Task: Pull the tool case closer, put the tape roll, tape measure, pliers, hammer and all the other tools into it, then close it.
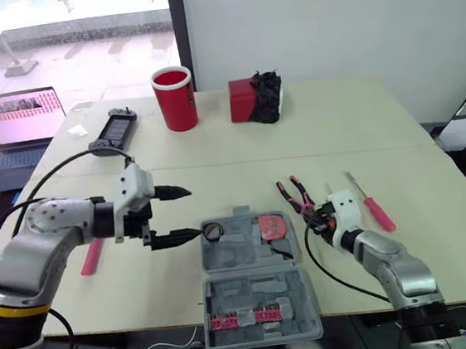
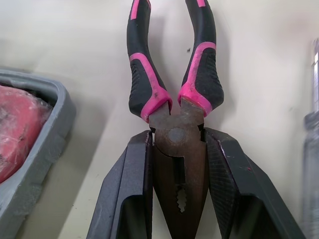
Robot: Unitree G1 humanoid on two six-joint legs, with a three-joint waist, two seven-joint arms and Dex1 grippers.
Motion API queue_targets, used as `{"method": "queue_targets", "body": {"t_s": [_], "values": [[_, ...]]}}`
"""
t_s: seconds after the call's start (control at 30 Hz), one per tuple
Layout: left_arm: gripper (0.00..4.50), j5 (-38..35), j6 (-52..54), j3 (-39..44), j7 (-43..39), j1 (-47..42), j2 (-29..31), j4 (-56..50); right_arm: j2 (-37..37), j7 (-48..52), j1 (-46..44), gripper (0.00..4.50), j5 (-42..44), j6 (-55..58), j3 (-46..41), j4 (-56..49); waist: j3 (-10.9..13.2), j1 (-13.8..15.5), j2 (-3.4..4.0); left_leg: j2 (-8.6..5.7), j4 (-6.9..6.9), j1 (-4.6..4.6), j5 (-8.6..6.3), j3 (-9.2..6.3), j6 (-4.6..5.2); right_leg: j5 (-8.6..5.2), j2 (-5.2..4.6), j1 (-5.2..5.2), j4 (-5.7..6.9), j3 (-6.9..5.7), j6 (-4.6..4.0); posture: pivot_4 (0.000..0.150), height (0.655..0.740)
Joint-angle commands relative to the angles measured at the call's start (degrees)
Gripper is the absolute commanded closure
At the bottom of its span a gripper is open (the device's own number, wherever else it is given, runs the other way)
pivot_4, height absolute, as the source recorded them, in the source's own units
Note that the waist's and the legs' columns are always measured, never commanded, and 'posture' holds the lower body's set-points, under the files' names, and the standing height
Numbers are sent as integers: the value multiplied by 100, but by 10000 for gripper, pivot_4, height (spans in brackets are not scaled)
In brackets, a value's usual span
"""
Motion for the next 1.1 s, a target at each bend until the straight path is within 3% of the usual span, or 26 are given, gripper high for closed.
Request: {"method": "queue_targets", "body": {"t_s": [0.03, 0.3, 0.57, 0.83, 1.1], "values": [[0, 49, -197, 168, -8, 89, 88, 6, -360, 294, -405, 35407, -5, -97, -74, -500, 2, 4, 3, 0, 0, 0, 0, 0, 0, 0, 0, -1, 2, 0, 0, 1500, 7400], [0, 217, -633, 480, 55, 837, 151, 260, -2226, 2416, -1918, 35407, -29, 557, 905, -913, 11, 8, 17, 2, -6, -4, 0, -1, 0, -1, 0, -9, 1, -3, 1, 1500, 7400], [0, 296, -1007, 876, 317, 1674, 42, 282, -2845, 4508, -3255, 35407, -20, 882, 2088, -1032, 12, 14, 19, 0, -6, -9, 0, 1, 0, -1, -5, -13, -3, -3, 2, 1500, 7400], [0, 248, -1201, 1231, 504, 2525, -84, 31, -2742, 5359, -3826, 35407, -364, 955, 3096, -1199, 12, 14, 17, 0, -2, -10, 0, 3, 0, -1, -8, -15, -4, -5, -2, 1500, 7400], [0, 88, -1142, 1385, 529, 2978, -119, -306, -2282, 5111, -3983, 35407, -907, 1223, 3520, -1059, 11, 12, 16, 1, -3, -10, 0, 4, -1, 0, -7, -21, 1, -5, -4, 1500, 7400]]}}
